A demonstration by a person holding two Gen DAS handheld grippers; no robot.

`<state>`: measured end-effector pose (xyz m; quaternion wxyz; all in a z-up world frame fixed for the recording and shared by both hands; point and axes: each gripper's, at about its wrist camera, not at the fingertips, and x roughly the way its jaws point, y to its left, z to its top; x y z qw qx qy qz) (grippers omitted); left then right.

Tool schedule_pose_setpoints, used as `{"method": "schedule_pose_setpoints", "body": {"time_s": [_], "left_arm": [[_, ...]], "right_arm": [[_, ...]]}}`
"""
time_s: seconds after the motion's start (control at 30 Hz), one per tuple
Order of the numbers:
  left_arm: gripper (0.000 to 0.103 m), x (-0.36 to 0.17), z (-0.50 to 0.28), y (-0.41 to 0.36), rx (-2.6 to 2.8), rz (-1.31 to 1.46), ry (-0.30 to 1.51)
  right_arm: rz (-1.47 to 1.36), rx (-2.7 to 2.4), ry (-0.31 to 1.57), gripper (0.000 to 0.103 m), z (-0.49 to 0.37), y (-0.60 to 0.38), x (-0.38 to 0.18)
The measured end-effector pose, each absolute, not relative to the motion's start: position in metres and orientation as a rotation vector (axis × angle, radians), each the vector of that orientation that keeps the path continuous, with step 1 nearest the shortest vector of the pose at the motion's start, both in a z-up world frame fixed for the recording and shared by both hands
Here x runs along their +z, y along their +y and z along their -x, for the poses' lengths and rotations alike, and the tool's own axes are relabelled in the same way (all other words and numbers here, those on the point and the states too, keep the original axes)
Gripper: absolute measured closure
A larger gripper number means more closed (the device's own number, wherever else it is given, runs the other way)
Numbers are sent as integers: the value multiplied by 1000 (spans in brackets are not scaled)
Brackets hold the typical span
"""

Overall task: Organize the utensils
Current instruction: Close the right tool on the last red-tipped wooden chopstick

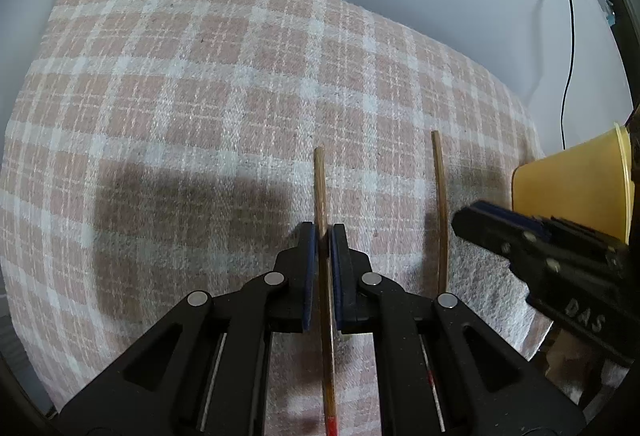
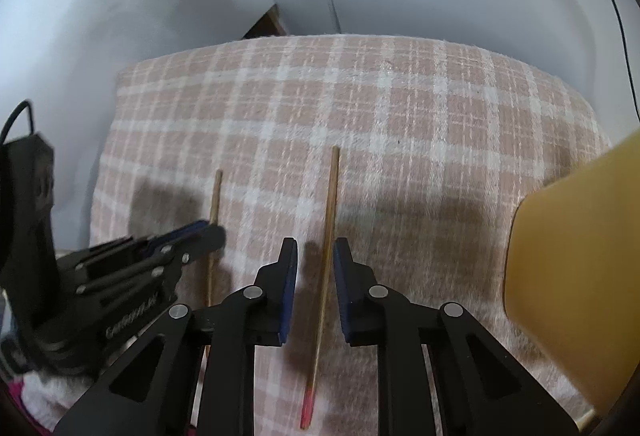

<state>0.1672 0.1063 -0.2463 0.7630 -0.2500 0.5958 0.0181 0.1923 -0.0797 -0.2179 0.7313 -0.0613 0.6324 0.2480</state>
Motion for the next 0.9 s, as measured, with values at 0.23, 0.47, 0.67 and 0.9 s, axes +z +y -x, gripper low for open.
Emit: {"method": "schedule_pose_setpoints", "body": {"time_s": [0.23,0.47,0.67,0.9], "left_arm": [[98,-254,-192,101,39,519,1280],[99,-250,-199,97,35,498,1235],[99,-238,-179,99,49,506,1209],[100,-210,-157,112,45,522,1160]], "right_arm": [[165,497,1419,88,-215,-69,-230],[201,479,1432,96,-223,-63,-240],[191,498,1428,99,-218,-64,-239],[150,552,1379,99,-194,-74,-210]]}}
